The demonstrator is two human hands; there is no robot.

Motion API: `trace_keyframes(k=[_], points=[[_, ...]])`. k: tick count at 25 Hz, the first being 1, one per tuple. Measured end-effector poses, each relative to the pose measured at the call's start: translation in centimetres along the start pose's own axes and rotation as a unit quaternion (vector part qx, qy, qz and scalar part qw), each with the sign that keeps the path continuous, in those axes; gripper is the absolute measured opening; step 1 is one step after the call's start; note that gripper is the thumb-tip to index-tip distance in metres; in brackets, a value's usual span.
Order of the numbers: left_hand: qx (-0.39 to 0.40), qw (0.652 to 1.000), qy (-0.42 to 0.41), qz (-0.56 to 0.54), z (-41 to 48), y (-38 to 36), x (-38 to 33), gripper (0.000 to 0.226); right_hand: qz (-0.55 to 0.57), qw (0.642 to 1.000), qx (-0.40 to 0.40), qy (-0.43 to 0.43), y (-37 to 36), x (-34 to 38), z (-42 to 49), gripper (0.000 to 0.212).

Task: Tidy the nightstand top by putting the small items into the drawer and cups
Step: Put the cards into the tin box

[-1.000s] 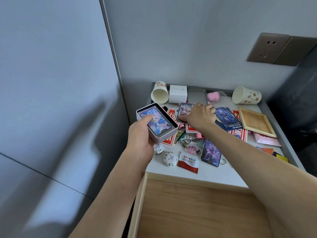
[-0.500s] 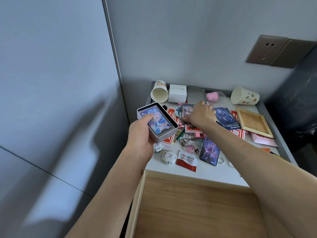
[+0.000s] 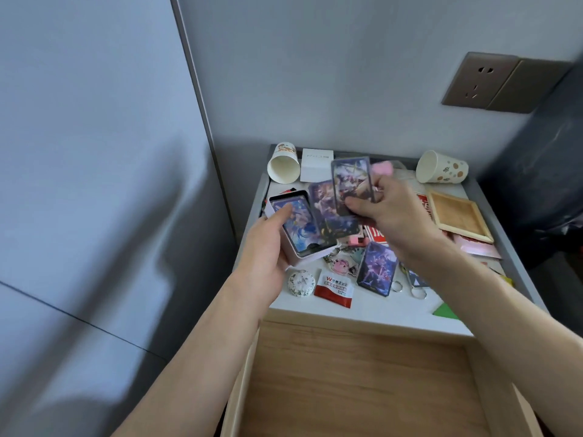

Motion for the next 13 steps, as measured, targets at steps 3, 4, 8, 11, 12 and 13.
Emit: trace_keyframes(k=[3,4,8,11,12,13], points=[[0.037,0.999,0.020,0.027,-0.5,-2.0,2.2,0.031,-0.066,0.998,0.002,0.009,-1.2,-1.5,-3.0,0.020],[0.042,0.998,0.019,0.033,-0.6,-2.4,2.9,0.030,-0.074,0.997,-0.011,0.012,-1.2,-2.0,-3.7,0.022],[0.066,0.997,0.028,0.040,-0.7,-3.5,5.3,0.022,-0.043,0.998,-0.049,0.012,0.6,-4.1,-5.1,0.027],[0.064,0.996,0.030,0.062,-0.8,-4.1,6.7,0.027,-0.055,0.998,-0.027,0.022,0.7,-5.7,-6.0,0.052],[0.063,0.996,0.028,0.063,-0.7,-4.4,7.0,0.029,-0.068,0.997,-0.019,0.029,0.7,-6.0,-6.2,0.064],[0.063,0.996,0.027,0.055,-0.7,-4.5,7.3,0.030,-0.084,0.996,-0.014,0.034,0.7,-6.2,-6.4,0.071]])
Point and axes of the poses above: each hand's wrist, its own z-axis towards the middle knuckle, its own y-axis out of the back of the hand, x = y × z, the point moved 3 cm from there along z, towards the middle knuckle, and after that the axes turned 15 degrees about x, right-handed, at the moved point
